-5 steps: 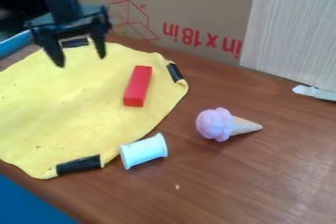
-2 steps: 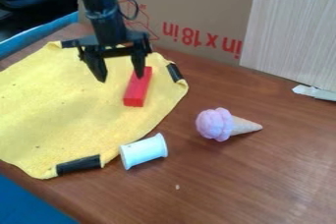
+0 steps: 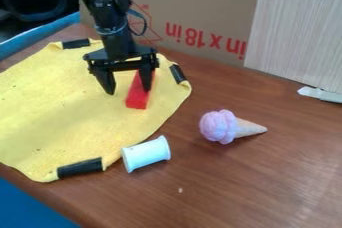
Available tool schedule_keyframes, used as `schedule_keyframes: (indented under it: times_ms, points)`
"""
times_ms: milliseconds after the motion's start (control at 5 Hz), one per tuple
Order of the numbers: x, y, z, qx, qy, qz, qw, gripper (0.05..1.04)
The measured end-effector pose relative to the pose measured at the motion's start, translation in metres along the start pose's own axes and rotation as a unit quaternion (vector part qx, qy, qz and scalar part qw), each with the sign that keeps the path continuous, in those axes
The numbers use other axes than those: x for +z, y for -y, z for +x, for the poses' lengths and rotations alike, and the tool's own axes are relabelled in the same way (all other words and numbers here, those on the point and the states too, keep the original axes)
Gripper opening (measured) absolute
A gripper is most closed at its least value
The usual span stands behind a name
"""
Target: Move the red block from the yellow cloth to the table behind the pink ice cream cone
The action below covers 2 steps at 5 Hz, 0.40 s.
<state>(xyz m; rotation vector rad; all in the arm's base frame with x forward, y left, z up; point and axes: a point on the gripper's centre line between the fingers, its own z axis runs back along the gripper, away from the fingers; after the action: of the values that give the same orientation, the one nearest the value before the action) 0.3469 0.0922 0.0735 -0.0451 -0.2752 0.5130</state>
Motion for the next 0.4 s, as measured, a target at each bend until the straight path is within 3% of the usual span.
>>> schedule_keyframes:
  times_ms: [400]
  points:
    - [-0.0067,0.0073,-0.0035,0.001,0.0,0.003,1.0,0.942]
